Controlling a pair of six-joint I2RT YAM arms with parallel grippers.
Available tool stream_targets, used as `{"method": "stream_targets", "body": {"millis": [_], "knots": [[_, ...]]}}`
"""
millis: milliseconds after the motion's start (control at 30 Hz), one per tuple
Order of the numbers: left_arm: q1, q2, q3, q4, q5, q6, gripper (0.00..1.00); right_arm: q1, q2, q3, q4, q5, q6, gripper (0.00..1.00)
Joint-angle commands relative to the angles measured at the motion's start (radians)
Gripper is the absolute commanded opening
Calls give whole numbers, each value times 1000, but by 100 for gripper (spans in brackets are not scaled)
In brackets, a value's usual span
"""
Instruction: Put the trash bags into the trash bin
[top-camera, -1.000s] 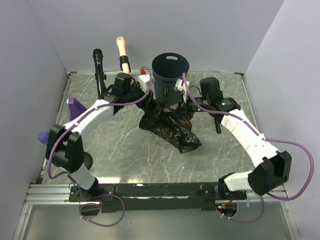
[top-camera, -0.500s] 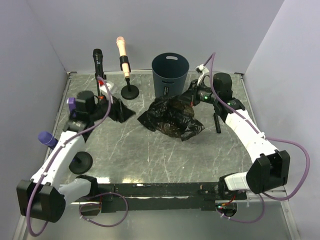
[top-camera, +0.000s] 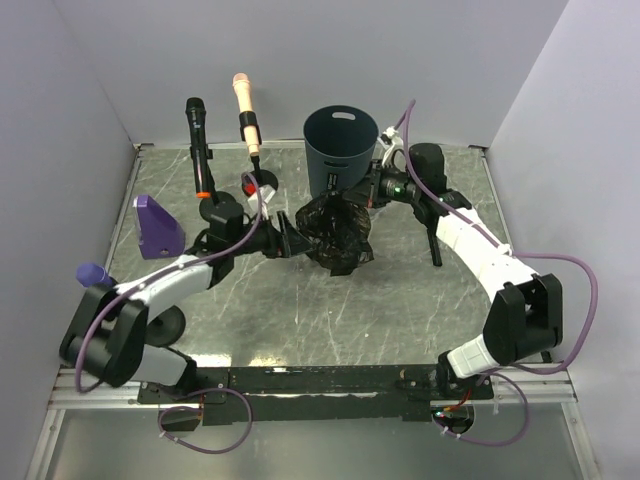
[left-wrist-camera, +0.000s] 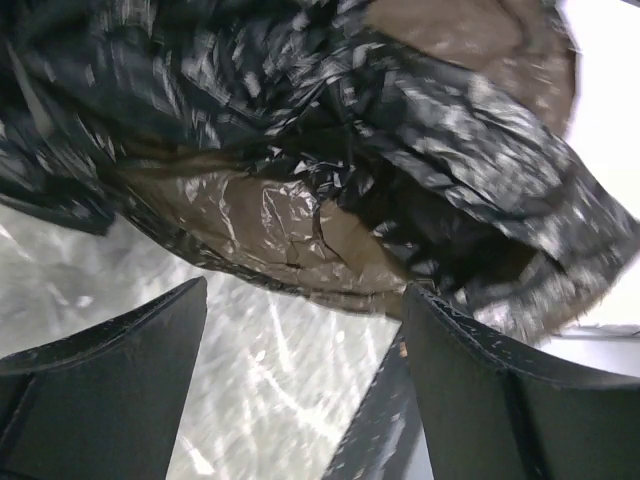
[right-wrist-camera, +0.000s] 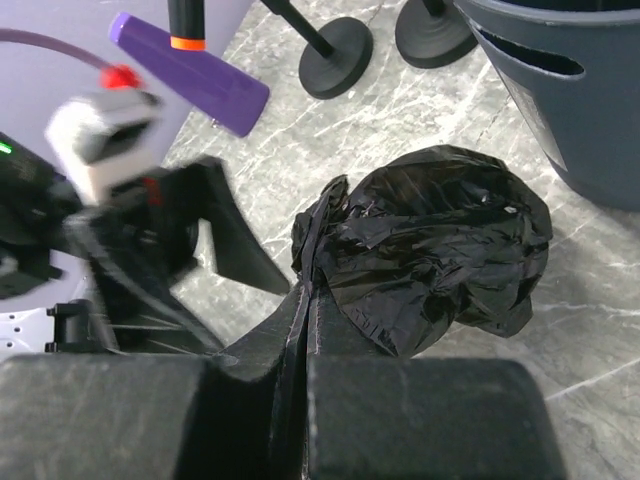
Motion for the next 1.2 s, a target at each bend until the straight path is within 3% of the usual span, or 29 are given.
{"method": "stream_targets", "body": {"millis": [0, 200, 267, 400, 500, 600, 700, 833, 933, 1033, 1167], "knots": [[-14, 118, -38, 268, -67, -273, 83, 18, 9, 77, 5, 17, -4, 0], [-28, 271, -11, 424, -90, -430, 81, 43, 5, 74, -13, 37, -27, 0], [-36, 314, 11, 466, -77, -444, 75, 47, 0, 60, -10, 43, -24, 0], [-34, 359, 71, 504, -6, -433, 42, 47, -7, 31, -27, 77, -46, 0], [-8, 312, 115, 361, 48, -319, 5, 23, -43, 23, -84, 118, -124, 0], [56, 217, 156, 48, 28, -130, 2, -52, -95, 13, -167, 148, -214, 0], [121, 132, 215, -196, 17, 163, 1, -106, -156, -18, -248, 224, -320, 0], [129, 74, 319, -489, -29, 588, 1, -163, -248, -119, -248, 283, -379, 0], [130, 35, 335, -520, 11, 729, 1, -184, -320, -199, -214, 240, -362, 0], [124, 60, 365, -499, 83, 699, 1, -184, -348, -242, -210, 152, -360, 0], [70, 126, 462, -476, 149, 638, 1, -184, -348, -224, -259, 144, -391, 0]]}}
